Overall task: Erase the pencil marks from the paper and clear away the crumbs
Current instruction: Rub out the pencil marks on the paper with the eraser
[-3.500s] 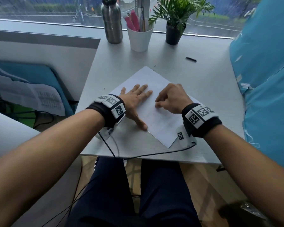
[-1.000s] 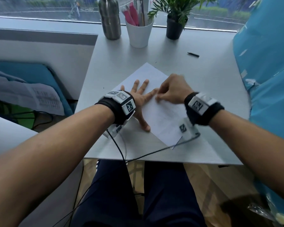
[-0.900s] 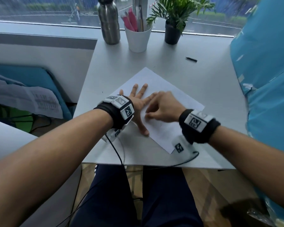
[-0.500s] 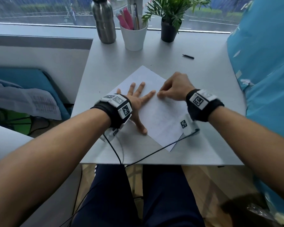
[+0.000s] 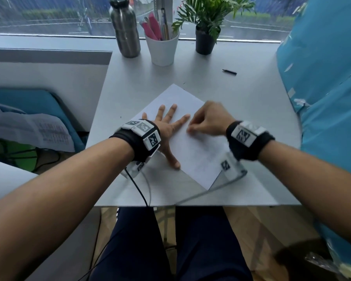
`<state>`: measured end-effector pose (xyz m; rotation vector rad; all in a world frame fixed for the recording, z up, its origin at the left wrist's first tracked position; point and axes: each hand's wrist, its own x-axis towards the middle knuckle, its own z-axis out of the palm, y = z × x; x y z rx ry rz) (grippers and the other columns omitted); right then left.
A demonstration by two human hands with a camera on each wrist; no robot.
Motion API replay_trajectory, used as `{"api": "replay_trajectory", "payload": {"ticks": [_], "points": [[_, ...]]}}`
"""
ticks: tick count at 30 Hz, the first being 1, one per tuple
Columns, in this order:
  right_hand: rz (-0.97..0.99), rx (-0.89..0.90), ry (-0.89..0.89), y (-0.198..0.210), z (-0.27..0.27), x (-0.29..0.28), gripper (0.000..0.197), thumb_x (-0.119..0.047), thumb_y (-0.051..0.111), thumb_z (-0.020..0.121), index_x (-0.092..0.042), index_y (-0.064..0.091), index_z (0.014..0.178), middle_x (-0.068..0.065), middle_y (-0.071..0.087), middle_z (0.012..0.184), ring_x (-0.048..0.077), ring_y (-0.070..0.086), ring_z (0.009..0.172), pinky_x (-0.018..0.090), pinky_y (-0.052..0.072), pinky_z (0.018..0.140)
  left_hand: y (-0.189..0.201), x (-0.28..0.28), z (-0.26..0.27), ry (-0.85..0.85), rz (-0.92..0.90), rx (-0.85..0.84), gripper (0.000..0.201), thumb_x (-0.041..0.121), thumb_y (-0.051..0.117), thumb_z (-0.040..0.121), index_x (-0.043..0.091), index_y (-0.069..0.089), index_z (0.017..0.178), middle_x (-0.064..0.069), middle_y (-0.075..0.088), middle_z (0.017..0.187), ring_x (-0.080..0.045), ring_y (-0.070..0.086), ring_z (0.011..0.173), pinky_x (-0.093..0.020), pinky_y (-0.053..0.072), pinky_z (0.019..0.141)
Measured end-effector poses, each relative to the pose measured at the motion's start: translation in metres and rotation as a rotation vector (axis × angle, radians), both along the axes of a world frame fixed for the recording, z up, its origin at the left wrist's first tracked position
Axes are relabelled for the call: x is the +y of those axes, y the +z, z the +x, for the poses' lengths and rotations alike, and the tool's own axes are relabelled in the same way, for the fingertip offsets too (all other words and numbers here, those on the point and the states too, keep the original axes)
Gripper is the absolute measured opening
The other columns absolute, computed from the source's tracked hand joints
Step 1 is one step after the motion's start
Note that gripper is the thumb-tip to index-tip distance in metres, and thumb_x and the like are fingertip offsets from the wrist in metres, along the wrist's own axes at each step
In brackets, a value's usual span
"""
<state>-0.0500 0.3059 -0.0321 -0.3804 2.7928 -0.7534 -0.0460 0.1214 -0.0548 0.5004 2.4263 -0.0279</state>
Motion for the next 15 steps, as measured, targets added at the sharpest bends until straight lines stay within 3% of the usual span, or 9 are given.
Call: {"api": "replay_trajectory", "payload": {"ticks": [2, 6, 10, 14, 15], "points": [[-0.019, 0.033, -0.11, 0.003, -0.011, 0.008, 0.015, -0.025, 0.081, 0.072, -0.014, 0.08, 0.082, 0.0, 0.075, 0.077, 0.005, 0.063, 0.064, 0.016, 0.049, 0.07, 0.002, 0.0, 0.0, 0.005, 0.008, -0.008, 0.162, 0.08, 0.08, 0.022, 0.055, -0.032, 0.137, 0.007, -0.045, 0.15, -0.028, -0.038, 0.14, -0.073, -0.009, 0.104], [-0.016, -0.025, 0.138, 0.0, 0.02, -0.011, 0.009, -0.02, 0.08, 0.071, -0.014, 0.08, 0.077, 0.0, 0.074, 0.072, 0.007, 0.065, 0.064, 0.017, 0.049, 0.064, -0.002, -0.001, -0.001, -0.002, -0.004, 0.006, 0.164, 0.083, 0.077, 0.019, 0.055, -0.034, 0.136, 0.007, -0.047, 0.149, -0.029, -0.038, 0.139, -0.074, -0.008, 0.105], [-0.011, 0.027, -0.082, 0.003, -0.005, 0.008, 0.016, -0.025, 0.08, 0.073, -0.014, 0.08, 0.084, 0.0, 0.075, 0.079, 0.008, 0.067, 0.072, 0.016, 0.051, 0.071, 0.001, -0.001, 0.001, 0.002, 0.005, -0.001, 0.162, 0.081, 0.079, 0.021, 0.056, -0.032, 0.137, 0.007, -0.045, 0.15, -0.029, -0.037, 0.14, -0.074, -0.007, 0.104], [0.002, -0.011, 0.125, -0.003, 0.019, -0.009, 0.012, -0.024, 0.081, 0.071, -0.016, 0.08, 0.08, -0.002, 0.075, 0.075, 0.006, 0.068, 0.069, 0.009, 0.047, 0.066, 0.0, -0.001, -0.001, -0.007, 0.001, 0.012, 0.164, 0.084, 0.077, 0.018, 0.055, -0.033, 0.136, 0.007, -0.046, 0.149, -0.029, -0.037, 0.14, -0.074, -0.007, 0.105], [0.01, -0.001, 0.1, -0.001, 0.015, -0.004, 0.013, -0.025, 0.081, 0.072, -0.016, 0.08, 0.081, -0.002, 0.076, 0.076, 0.006, 0.068, 0.07, 0.011, 0.049, 0.068, 0.0, -0.001, -0.001, -0.008, 0.006, 0.01, 0.163, 0.084, 0.077, 0.018, 0.056, -0.033, 0.136, 0.007, -0.046, 0.149, -0.029, -0.038, 0.14, -0.075, -0.007, 0.104]]}}
